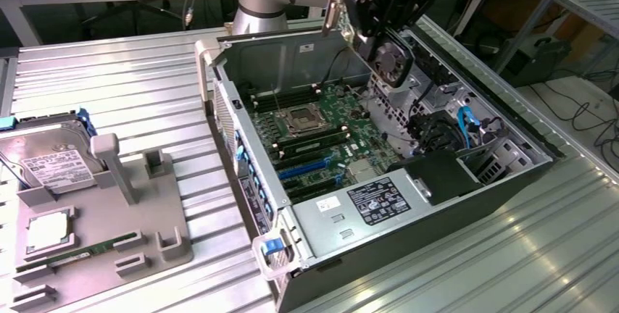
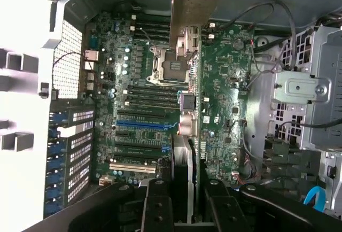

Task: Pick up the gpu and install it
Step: 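Insert the gpu into the slot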

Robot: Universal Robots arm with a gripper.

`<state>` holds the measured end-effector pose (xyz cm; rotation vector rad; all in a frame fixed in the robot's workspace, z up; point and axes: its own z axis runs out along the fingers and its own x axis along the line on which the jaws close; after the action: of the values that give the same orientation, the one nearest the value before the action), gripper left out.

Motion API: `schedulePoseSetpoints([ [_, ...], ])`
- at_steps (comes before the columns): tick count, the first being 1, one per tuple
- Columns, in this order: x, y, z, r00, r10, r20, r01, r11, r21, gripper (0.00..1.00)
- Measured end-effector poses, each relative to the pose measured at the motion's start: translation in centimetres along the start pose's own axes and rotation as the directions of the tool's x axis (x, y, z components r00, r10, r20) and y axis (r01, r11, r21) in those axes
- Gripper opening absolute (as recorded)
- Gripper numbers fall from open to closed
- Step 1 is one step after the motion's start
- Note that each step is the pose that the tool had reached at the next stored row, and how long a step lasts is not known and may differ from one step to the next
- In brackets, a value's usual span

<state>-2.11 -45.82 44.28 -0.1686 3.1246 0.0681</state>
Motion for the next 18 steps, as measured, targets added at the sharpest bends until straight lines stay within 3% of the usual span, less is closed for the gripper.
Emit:
schedulePoseSetpoints([
  [9,0.01,0.00,0.00,0.9928,-0.120,-0.0051,0.120,0.9928,-0.0019,0.28],
  [18,0.00,0.00,0.00,0.9794,-0.202,-0.0083,0.202,0.9795,-0.0037,0.28],
])
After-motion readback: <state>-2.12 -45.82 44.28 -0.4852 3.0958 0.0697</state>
